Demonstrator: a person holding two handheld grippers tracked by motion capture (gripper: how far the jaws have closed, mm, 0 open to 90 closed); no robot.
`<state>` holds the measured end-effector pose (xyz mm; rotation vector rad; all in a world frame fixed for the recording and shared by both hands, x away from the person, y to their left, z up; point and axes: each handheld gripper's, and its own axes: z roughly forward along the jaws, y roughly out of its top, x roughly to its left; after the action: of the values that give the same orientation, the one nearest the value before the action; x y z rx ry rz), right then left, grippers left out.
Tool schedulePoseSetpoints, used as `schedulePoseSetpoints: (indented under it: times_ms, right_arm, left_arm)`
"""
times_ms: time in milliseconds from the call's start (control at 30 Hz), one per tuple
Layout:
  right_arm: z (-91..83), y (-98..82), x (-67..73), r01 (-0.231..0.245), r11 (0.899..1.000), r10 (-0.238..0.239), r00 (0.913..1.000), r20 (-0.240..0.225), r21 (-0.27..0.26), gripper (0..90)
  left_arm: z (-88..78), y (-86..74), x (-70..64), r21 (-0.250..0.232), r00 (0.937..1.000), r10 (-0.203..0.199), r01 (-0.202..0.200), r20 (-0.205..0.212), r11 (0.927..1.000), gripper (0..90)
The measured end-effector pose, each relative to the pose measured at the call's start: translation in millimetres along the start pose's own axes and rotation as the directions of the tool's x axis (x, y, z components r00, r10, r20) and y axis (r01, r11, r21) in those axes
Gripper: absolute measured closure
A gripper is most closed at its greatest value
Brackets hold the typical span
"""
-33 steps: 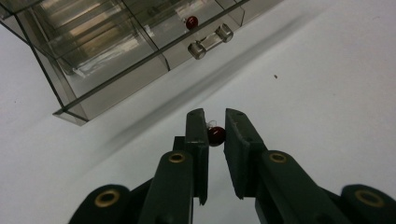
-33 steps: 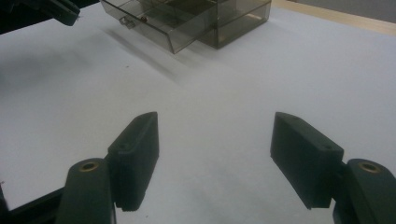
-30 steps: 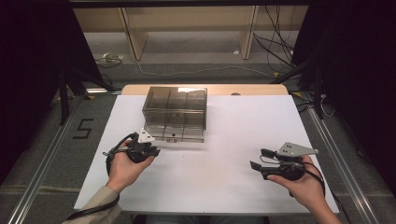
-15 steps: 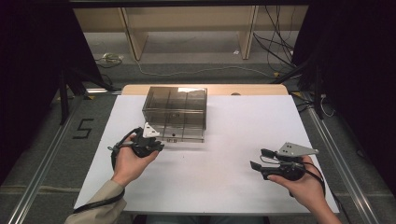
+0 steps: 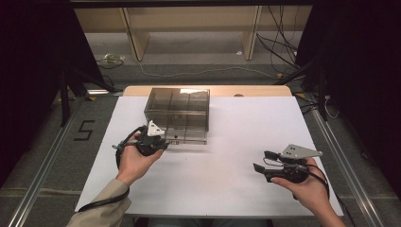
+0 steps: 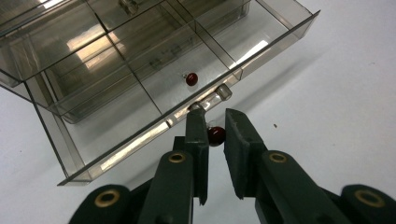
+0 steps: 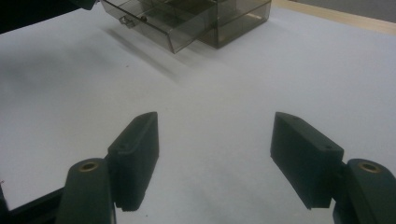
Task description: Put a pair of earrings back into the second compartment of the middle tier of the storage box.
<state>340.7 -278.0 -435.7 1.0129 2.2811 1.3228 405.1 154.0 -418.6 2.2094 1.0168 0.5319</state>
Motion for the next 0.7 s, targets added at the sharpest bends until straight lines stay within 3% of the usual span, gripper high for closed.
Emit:
schedulePoseSetpoints:
  times_ms: [700]
  right_arm:
    - [-0.1, 0.0, -0.1, -0.001, 1.0, 0.001, 1.0, 0.0, -0.001, 33.1]
  left_arm:
    - [4.1, 9.1, 1.3, -0.012, 1.0, 0.004, -0.004, -0.001, 0.9999, 79.3]
